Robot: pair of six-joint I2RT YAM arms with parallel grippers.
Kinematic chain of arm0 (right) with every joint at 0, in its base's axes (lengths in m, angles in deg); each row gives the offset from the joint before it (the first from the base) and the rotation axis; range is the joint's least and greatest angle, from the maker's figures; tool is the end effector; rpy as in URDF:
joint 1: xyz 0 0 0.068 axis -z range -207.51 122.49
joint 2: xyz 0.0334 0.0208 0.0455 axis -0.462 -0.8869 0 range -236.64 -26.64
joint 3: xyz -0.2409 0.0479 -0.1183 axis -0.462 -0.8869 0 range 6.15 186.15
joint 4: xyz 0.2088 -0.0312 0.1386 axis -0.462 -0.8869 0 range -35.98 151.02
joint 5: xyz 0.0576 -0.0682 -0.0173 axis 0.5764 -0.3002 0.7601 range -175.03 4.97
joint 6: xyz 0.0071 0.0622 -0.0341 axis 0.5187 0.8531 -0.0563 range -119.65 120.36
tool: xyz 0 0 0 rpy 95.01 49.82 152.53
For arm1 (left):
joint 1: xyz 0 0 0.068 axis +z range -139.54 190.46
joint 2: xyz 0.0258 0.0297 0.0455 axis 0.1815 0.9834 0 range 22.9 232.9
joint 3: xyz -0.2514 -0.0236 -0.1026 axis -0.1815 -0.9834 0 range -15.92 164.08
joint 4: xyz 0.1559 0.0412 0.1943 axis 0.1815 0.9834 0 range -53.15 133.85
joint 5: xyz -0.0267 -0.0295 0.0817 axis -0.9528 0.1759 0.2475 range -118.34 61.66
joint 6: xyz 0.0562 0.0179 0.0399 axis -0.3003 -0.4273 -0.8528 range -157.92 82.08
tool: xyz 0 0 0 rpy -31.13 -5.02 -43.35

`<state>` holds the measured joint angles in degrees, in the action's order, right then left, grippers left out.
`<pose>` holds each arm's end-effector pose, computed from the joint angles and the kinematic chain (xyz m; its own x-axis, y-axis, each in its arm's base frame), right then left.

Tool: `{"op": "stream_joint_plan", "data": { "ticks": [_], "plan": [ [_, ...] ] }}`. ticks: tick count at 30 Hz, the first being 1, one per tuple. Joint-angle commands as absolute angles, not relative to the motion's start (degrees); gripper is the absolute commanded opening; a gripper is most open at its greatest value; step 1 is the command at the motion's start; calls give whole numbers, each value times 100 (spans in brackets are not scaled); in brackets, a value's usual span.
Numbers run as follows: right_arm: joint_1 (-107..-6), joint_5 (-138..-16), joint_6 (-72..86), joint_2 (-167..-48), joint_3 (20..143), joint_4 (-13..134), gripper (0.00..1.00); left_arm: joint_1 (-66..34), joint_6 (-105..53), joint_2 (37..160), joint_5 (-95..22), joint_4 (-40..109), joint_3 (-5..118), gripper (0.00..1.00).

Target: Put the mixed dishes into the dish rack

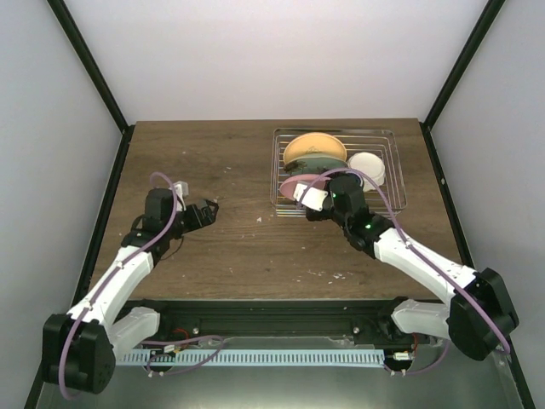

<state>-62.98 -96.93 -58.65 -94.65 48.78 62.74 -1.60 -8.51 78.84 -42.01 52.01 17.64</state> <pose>0.2351 0.1526 0.2586 0.1865 -0.8970 -0.4007 -0.4932 0.2673 -0.8278 0.2089 -0.0588 0.2180 -0.7087 -0.3367 -0.6200 0.0437 0.8562 -0.5149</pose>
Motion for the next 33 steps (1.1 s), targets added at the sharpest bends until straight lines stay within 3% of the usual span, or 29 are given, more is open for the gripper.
{"op": "stream_joint_plan", "data": {
  "ticks": [1, 5, 11, 16, 21, 33],
  "plan": [
    [-6337, -9279, -4691, -9441, 5499, 5860, 100, -131, -941, 8180, -4293, 4968, 2118, 100],
    [-6250, -8947, -3454, -9463, 5819, 5844, 100, -132, -1071, 8302, -4245, 4784, 2332, 100],
    [-5423, -7440, -1289, -9402, 6042, 6033, 100, -131, -1215, 8517, -4120, 4510, 2532, 100],
    [-4026, -6202, 441, -9425, 6009, 6266, 100, -130, -1338, 8520, -4015, 3930, 2283, 100],
    [-2976, -5764, 1625, -9461, 5565, 6734, 100, -132, -1348, 8386, -3880, 3234, 1903, 100],
    [-2505, -6093, 1434, -9388, 5044, 6621, 100, -136, -1080, 8123, -3206, 3298, 1658, 100]
  ]
}}
